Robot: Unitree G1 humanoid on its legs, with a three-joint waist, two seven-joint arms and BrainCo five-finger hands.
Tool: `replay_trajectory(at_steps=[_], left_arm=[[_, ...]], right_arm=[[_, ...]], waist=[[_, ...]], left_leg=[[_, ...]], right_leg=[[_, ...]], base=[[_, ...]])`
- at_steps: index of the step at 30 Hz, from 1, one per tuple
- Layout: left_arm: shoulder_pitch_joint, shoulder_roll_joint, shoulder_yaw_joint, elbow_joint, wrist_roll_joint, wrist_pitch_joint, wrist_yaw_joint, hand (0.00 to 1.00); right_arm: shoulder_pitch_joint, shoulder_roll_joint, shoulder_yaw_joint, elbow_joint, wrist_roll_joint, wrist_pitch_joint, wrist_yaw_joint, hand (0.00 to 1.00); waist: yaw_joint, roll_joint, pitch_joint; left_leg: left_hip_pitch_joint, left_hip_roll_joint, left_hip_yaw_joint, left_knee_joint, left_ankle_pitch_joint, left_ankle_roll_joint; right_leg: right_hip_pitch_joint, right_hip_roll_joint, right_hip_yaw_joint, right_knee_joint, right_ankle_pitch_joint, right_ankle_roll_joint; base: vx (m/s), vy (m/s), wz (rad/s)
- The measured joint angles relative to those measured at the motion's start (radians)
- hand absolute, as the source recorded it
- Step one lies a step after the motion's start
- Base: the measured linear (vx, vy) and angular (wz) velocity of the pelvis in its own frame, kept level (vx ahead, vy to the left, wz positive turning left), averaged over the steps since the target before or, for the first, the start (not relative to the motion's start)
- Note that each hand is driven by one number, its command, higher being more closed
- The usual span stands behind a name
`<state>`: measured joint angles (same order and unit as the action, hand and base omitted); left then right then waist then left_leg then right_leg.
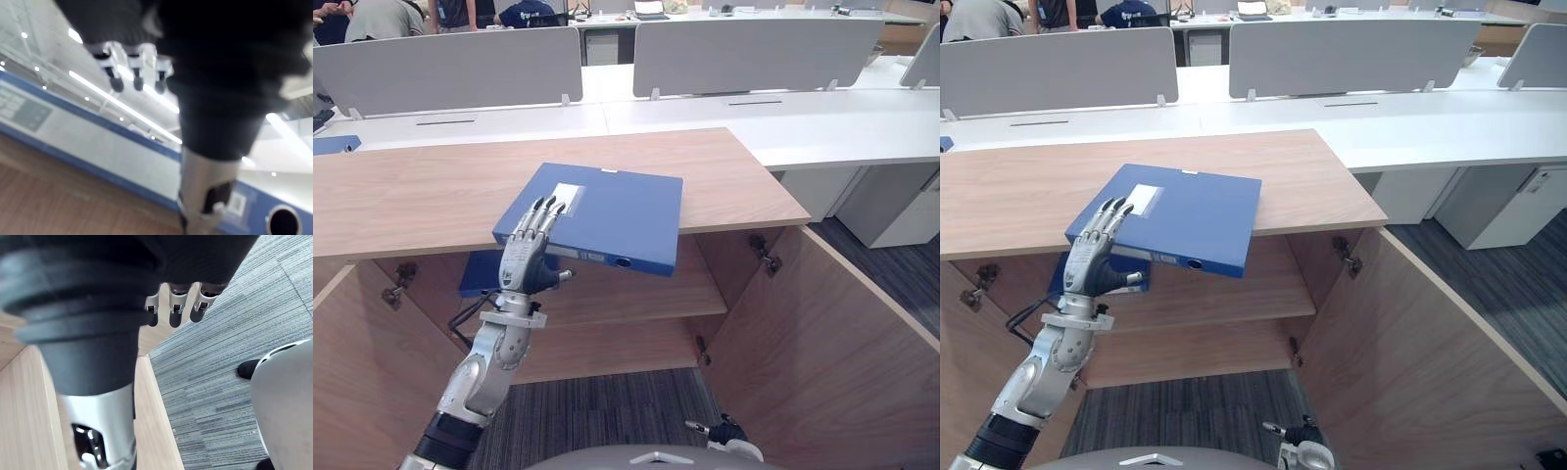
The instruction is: Walk over to the cabinet, pick up the folder, carry it to the office cabinet, place the folder inside the office cabinet, then close the office cabinet door
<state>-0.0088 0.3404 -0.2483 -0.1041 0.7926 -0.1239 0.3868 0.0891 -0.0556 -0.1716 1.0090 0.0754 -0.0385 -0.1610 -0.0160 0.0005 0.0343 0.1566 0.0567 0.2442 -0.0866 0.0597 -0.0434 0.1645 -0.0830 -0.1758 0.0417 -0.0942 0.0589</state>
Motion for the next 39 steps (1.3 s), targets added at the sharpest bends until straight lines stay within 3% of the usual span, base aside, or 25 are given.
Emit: replay_trajectory(at_steps=[16, 22, 23, 28, 39], left_arm=[[-0.067, 0.005, -0.074, 0.086, 0.096, 0.017, -0.021, 0.0], [-0.085, 0.003, -0.091, 0.099, 0.155, 0.049, -0.002, 0.0], [-0.098, 0.003, -0.094, 0.114, 0.157, 0.054, 0.006, 1.0], [-0.13, -0.005, -0.099, 0.149, 0.197, 0.084, 0.02, 1.0], [-0.184, -0.01, -0.088, 0.164, 0.235, 0.083, 0.059, 1.0]], right_arm=[[-0.017, -0.004, -0.038, 0.027, 0.014, 0.004, 0.002, 0.0], [-0.018, -0.005, -0.04, 0.029, 0.038, 0.004, 0.002, 0.0], [-0.018, -0.006, -0.042, 0.029, 0.038, 0.004, 0.002, 0.0], [-0.019, -0.008, -0.046, 0.03, 0.041, 0.004, 0.005, 0.0], [-0.014, -0.016, -0.069, 0.03, 0.055, 0.021, 0.007, 0.0]], waist=[[-0.029, -0.001, 0.0], [-0.043, -0.001, 0.001], [-0.042, -0.001, 0.0], [-0.045, -0.001, 0.0], [-0.055, 0.0, -0.001]], left_leg=[[0.001, 0.0, 0.001, 0.0, -0.002, -0.001], [0.001, -0.001, 0.003, 0.0, -0.006, -0.001], [0.001, -0.001, 0.003, 0.0, -0.007, -0.001], [0.001, -0.001, 0.005, 0.0, -0.009, -0.001], [0.002, -0.001, 0.017, 0.0, -0.013, -0.001]], right_leg=[[0.006, 0.001, 0.002, -0.015, 0.005, -0.001], [0.006, 0.002, 0.005, -0.02, 0.006, 0.0], [0.006, 0.002, 0.006, -0.021, 0.007, 0.0], [0.006, 0.002, 0.007, -0.023, 0.007, 0.0], [0.007, 0.003, 0.018, -0.036, 0.021, 0.009]], base=[[0.0, 0.0, 0.0], [0.0, 0.0, 0.0], [0.0, 0.0, 0.0], [0.0, 0.0, 0.0], [0.0, 0.001, -0.03]])
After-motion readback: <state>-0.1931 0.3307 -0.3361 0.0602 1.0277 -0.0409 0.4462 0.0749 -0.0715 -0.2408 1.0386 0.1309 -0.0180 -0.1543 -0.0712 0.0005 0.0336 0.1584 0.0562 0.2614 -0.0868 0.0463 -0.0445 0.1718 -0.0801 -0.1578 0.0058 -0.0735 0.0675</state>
